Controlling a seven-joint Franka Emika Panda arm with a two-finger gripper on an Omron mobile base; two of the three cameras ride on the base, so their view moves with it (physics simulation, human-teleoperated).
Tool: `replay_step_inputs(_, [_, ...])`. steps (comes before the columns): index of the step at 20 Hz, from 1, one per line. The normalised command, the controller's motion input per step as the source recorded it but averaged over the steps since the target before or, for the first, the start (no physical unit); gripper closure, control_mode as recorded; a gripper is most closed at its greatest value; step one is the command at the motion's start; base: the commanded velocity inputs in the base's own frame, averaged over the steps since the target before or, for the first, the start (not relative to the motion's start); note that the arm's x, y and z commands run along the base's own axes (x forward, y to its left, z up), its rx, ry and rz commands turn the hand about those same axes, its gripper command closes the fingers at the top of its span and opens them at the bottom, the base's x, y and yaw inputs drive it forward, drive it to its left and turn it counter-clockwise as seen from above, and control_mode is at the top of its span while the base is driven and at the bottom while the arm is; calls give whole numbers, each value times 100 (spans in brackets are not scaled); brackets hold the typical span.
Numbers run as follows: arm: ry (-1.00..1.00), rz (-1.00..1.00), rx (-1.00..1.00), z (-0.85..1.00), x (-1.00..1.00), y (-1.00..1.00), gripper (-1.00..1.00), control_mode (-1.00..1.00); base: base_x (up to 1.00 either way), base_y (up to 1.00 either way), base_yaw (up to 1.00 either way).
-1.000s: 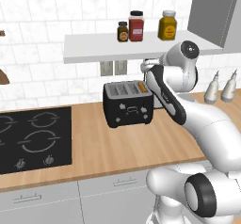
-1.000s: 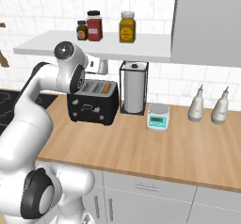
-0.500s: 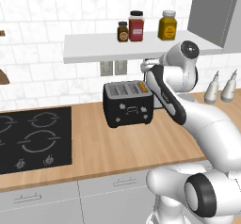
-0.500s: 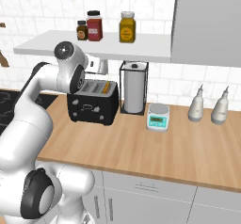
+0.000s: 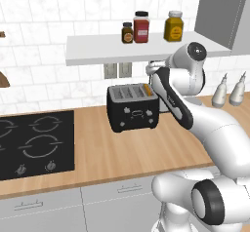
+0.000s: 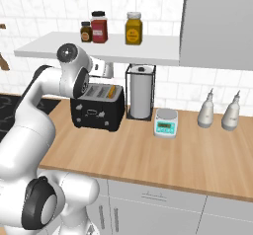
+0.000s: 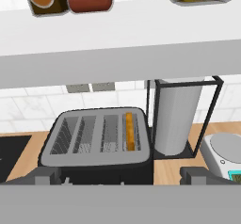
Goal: Start the toaster. Once the lever pops up, take the bread to the plate on the dining counter.
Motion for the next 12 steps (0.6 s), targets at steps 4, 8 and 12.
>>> replay_step_inputs(4, [0, 0, 0, 0, 0, 0, -100, -100, 0, 0, 0])
replay_step_inputs(8, [0, 0, 0, 0, 0, 0, -100, -100, 0, 0, 0])
replay_step_inputs(12, [0, 0, 0, 0, 0, 0, -100, -100, 0, 0, 0])
